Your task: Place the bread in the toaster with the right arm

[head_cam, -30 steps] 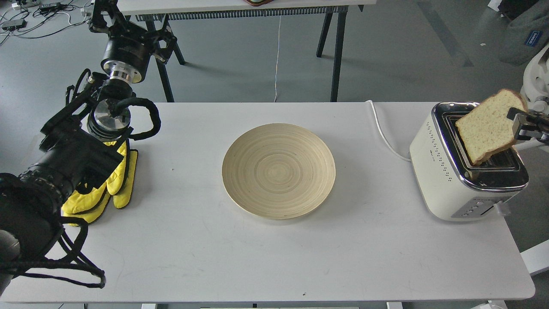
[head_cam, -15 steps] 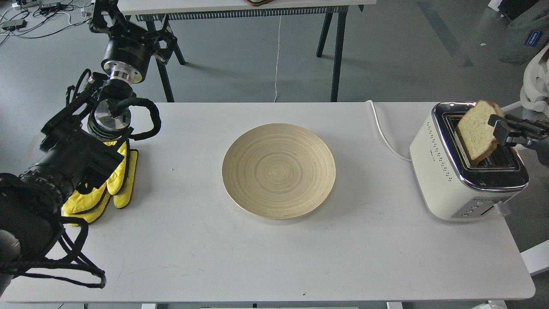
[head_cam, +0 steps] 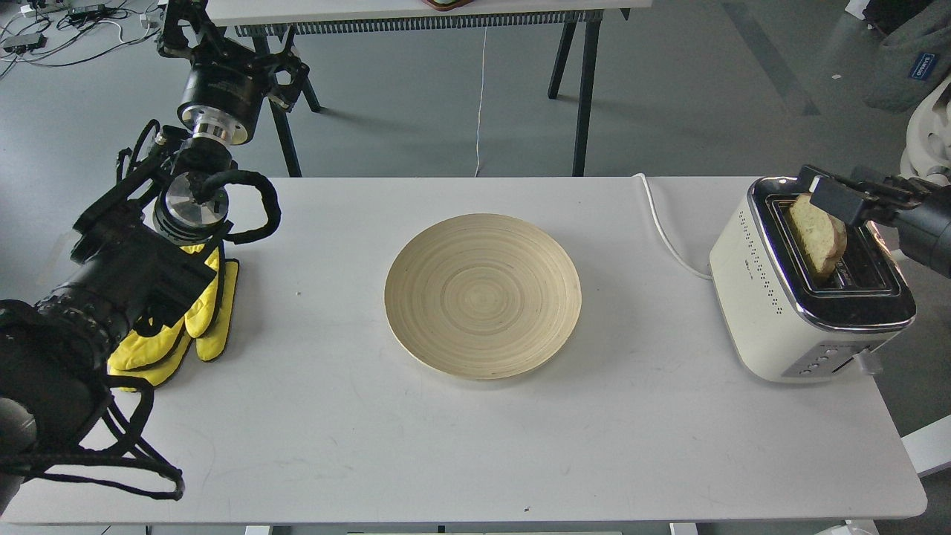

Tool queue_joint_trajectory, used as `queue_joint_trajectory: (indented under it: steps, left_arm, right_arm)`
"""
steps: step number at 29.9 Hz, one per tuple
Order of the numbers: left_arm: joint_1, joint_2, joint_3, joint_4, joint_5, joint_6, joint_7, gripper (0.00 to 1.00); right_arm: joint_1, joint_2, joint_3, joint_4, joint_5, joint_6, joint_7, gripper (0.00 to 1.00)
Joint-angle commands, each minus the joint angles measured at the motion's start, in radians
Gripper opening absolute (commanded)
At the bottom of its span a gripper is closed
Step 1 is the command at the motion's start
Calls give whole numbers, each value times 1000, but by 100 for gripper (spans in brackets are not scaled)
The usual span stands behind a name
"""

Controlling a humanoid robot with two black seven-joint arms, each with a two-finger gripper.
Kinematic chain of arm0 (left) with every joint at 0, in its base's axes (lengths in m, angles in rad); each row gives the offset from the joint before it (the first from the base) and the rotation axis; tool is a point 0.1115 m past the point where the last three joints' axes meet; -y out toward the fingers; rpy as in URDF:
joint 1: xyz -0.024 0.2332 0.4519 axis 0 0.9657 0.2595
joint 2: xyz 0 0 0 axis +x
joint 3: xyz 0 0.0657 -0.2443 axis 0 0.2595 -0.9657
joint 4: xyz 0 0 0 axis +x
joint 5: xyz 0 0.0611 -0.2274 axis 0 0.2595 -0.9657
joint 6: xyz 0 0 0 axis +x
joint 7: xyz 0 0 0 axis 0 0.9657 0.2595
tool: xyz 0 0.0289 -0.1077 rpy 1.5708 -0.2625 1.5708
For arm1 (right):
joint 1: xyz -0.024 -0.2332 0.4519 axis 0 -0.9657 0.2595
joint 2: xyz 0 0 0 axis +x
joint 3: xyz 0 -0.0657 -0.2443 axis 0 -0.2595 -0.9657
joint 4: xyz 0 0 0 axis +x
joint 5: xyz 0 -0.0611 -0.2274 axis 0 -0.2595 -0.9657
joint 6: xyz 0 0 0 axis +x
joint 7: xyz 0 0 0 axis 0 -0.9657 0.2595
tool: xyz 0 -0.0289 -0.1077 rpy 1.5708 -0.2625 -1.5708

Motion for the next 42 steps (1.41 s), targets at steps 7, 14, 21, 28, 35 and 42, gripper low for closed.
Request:
queue_joint_trajectory:
  steps: [7,14,21,28,35,42]
  left_arm:
    - [-2,0,0,0,0,2,2,100]
    - [0,2,-1,-2,0,2,0,100]
    - [-2,2,0,0,1,9,2,100]
    - [-2,2,2,0,0,3,5,100]
    - [-2,2,2,0,0,0,6,100]
    - [-2,2,2,0,0,0,6,100]
  right_arm:
    - [0,285,220,-67,407,8,17,100]
    - [-11,432,268,-181,736,14,109,100]
    - [-27,540,389,-371,995,115,98,100]
    - [-49,698,532,-710,1181,304,96,100]
    - [-164,761,655,-785,1255,505,86,100]
    - [-167,781,695,-796,1255,506,87,100]
